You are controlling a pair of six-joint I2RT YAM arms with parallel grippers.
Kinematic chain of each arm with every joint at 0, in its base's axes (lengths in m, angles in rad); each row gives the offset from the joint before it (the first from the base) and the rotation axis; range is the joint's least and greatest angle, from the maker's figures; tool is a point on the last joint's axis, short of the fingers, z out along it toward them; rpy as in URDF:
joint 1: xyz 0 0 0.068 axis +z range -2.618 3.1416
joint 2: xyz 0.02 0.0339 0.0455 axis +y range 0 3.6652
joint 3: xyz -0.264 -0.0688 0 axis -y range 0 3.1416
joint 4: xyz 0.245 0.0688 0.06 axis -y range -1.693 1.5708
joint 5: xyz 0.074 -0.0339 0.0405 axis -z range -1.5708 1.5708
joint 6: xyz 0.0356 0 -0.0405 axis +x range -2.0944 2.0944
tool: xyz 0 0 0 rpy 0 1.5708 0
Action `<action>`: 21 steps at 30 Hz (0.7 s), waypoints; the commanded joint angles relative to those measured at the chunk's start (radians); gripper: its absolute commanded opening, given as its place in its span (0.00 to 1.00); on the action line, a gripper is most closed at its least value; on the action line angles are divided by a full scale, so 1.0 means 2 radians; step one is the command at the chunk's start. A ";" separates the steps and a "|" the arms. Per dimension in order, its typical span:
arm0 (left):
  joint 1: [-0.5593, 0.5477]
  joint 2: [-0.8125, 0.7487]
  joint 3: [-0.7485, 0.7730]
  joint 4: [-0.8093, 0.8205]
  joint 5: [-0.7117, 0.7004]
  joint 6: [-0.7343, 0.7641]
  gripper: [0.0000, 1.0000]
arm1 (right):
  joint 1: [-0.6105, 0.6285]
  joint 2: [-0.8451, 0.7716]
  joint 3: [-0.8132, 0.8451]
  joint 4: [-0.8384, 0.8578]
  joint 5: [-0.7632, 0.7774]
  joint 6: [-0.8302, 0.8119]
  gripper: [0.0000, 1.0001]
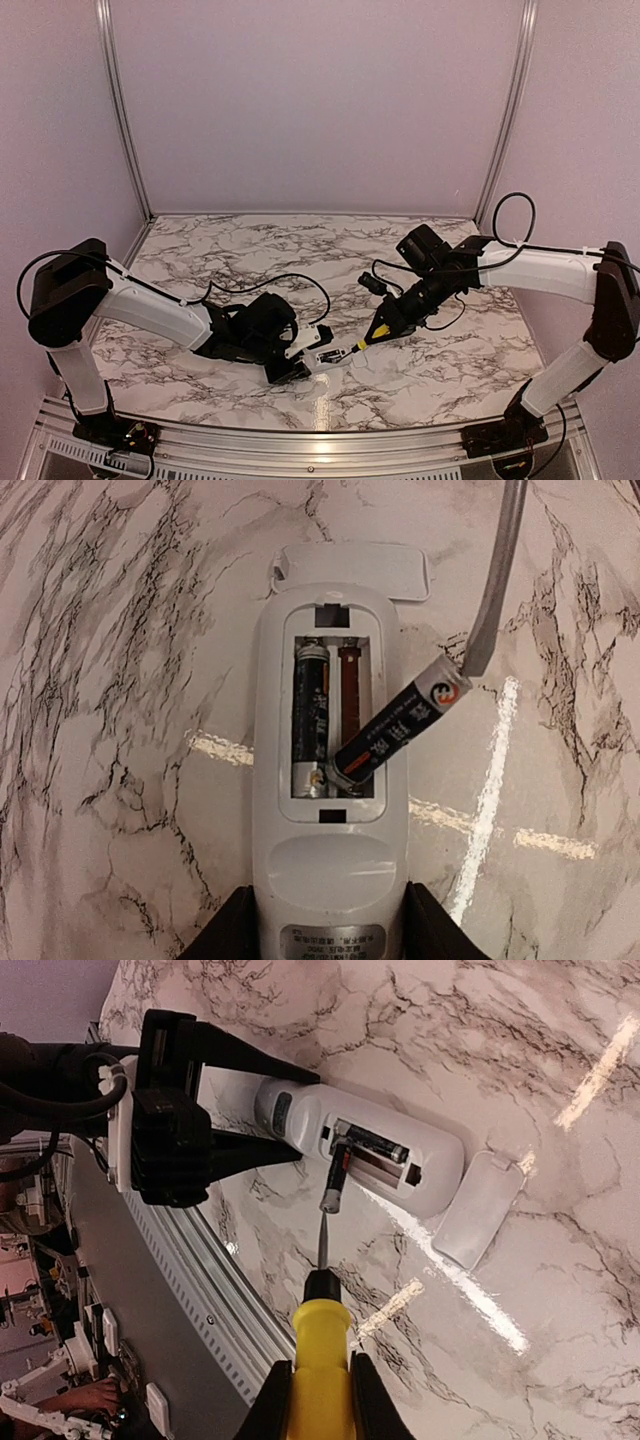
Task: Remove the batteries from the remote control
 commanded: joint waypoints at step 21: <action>-0.004 0.031 0.025 0.023 -0.004 -0.007 0.17 | 0.006 0.017 0.014 -0.011 -0.004 -0.023 0.00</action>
